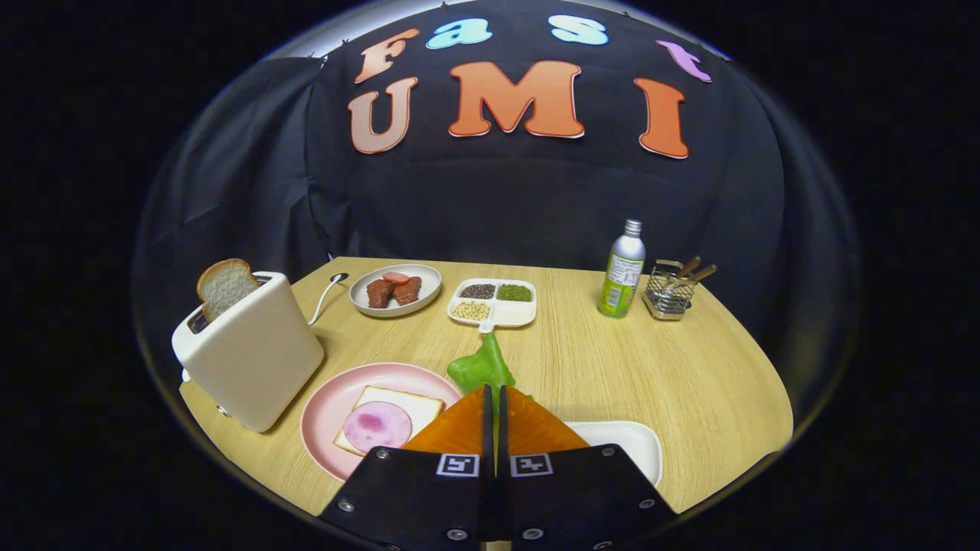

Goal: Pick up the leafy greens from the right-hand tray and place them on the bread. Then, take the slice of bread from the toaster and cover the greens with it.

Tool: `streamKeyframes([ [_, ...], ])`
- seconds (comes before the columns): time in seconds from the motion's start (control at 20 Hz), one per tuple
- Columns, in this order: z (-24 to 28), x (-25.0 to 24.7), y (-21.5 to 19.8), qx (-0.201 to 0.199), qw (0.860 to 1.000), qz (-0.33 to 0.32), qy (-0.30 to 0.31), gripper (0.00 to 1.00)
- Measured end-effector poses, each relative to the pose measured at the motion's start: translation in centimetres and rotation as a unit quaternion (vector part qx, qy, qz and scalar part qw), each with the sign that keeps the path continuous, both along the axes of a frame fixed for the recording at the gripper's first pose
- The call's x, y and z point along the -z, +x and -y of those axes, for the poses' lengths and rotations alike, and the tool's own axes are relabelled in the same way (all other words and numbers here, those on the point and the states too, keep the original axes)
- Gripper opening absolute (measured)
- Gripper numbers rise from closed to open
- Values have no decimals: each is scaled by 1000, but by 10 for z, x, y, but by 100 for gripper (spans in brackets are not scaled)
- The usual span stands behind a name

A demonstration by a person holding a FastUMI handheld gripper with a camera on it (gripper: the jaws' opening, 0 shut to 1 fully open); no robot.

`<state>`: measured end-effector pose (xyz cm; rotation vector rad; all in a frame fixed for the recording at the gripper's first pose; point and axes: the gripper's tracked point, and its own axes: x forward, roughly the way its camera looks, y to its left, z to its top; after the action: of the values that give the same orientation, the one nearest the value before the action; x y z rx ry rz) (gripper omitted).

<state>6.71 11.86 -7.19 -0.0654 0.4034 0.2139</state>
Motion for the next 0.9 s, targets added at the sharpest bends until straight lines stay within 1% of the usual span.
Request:
streamKeyframes([
  [0.3,-46,5,-5,-35,999,-6,-4,0],
  [0.5,-76,22,-4,-53,998,-13,-19,0],
  [0.65,-100,40,-8,-69,997,-31,-19,1],
  [0.9,-123,61,-11,-84,995,-40,-25,1],
])
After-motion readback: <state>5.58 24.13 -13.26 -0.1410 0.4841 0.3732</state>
